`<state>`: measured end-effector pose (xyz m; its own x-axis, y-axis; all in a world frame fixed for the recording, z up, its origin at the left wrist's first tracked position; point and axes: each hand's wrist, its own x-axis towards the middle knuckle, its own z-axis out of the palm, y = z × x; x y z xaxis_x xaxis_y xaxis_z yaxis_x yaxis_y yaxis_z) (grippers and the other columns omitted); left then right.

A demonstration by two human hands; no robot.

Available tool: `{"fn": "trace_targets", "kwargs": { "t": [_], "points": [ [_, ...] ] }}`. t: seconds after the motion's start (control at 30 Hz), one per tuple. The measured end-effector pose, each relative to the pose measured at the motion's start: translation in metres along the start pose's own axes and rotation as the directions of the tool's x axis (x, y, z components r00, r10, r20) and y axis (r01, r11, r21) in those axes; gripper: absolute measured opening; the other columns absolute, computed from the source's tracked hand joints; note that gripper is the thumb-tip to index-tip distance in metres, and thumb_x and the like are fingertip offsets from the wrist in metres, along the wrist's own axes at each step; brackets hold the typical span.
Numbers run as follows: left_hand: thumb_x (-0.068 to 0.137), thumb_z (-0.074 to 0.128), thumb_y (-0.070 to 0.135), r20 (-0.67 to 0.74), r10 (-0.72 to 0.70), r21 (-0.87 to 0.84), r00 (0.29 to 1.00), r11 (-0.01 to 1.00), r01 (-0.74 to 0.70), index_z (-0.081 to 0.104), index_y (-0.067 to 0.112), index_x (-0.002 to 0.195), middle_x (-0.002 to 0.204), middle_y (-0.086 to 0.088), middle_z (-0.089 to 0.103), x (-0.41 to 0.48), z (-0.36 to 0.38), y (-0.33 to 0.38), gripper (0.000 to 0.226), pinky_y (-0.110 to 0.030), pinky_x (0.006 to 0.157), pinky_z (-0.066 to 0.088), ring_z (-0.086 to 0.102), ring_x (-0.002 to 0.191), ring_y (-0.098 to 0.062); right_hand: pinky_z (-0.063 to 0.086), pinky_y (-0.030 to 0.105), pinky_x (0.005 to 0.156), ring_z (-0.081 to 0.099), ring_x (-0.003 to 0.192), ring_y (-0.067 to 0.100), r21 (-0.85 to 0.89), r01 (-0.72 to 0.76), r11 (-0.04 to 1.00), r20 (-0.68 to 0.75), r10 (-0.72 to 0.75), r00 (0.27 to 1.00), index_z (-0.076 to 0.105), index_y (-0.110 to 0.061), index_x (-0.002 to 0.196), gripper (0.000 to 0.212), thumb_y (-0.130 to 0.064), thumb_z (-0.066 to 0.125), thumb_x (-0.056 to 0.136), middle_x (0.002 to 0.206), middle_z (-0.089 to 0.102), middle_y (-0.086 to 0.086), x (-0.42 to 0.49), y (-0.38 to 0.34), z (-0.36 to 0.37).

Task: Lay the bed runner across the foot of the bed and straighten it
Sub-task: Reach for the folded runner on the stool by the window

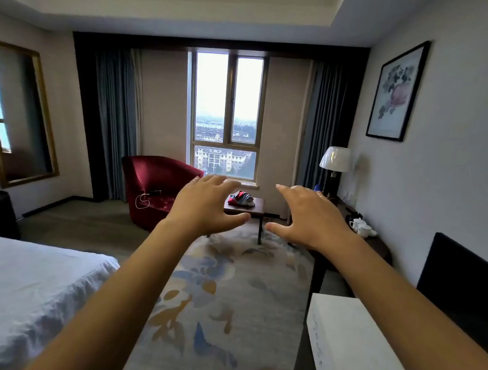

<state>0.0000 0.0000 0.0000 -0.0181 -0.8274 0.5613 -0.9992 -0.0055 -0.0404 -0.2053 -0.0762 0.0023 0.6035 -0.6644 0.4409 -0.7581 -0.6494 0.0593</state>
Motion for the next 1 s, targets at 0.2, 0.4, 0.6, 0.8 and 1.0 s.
{"fn": "trace_targets", "kwargs": {
  "t": [0.2, 0.4, 0.6, 0.8, 1.0],
  "points": [
    [0.075, 0.042, 0.076, -0.007, -0.021, 0.037, 1.0, 0.999, 0.021, 0.039, 0.031, 0.14, 0.143, 0.002, 0.045, 0.048, 0.042, -0.047, 0.079, -0.041, 0.108, 0.032, 0.039, 0.132, -0.02, 0.027, 0.048, 0.113, 0.038, 0.132, 0.021, 0.007, -0.002, 1.0, -0.002, 0.002, 1.0, 0.025, -0.025, 0.146, 0.086, -0.067, 0.055, 0.077, 0.143, 0.043, 0.001, 0.066, 0.004, 0.041],
    [0.076, 0.046, 0.073, -0.02, -0.009, 0.002, 1.0, 1.0, 0.009, 0.04, 0.032, 0.139, 0.139, 0.001, 0.049, 0.101, 0.082, -0.094, 0.075, -0.042, 0.109, 0.033, 0.041, 0.13, -0.02, 0.026, 0.046, 0.114, 0.038, 0.133, 0.019, 0.022, -0.035, 0.999, -0.032, 0.036, 0.999, 0.03, -0.026, 0.145, 0.083, -0.068, 0.054, 0.077, 0.142, 0.043, 0.0, 0.143, 0.01, 0.075],
    [0.075, 0.045, 0.074, 0.001, -0.016, -0.011, 1.0, 1.0, 0.016, 0.041, 0.032, 0.138, 0.139, 0.001, 0.05, 0.164, 0.12, -0.131, 0.076, -0.044, 0.109, 0.034, 0.043, 0.129, -0.021, 0.03, 0.043, 0.109, 0.04, 0.132, 0.018, 0.029, -0.059, 0.998, -0.055, 0.061, 0.997, 0.031, -0.027, 0.144, 0.082, -0.068, 0.054, 0.077, 0.143, 0.044, 0.0, 0.211, 0.029, 0.105],
    [0.074, 0.044, 0.074, 0.014, -0.03, -0.03, 0.999, 0.999, 0.03, 0.044, 0.033, 0.136, 0.134, 0.001, 0.053, 0.238, 0.171, -0.154, 0.074, -0.044, 0.106, 0.036, 0.047, 0.123, -0.021, 0.03, 0.044, 0.11, 0.042, 0.13, 0.019, 0.038, -0.067, 0.997, -0.056, 0.069, 0.996, 0.033, -0.028, 0.143, 0.082, -0.071, 0.052, 0.076, 0.141, 0.047, -0.001, 0.281, 0.067, 0.146],
    [0.075, 0.045, 0.073, -0.007, -0.034, -0.023, 0.999, 0.999, 0.034, 0.043, 0.033, 0.137, 0.139, 0.001, 0.05, 0.329, 0.236, -0.166, 0.074, -0.046, 0.109, 0.033, 0.044, 0.128, -0.021, 0.027, 0.049, 0.113, 0.042, 0.13, 0.019, 0.025, -0.034, 0.999, -0.091, 0.036, 0.995, 0.036, -0.026, 0.142, 0.081, -0.072, 0.051, 0.076, 0.14, 0.048, 0.0, 0.365, 0.127, 0.187]
  ]
}}
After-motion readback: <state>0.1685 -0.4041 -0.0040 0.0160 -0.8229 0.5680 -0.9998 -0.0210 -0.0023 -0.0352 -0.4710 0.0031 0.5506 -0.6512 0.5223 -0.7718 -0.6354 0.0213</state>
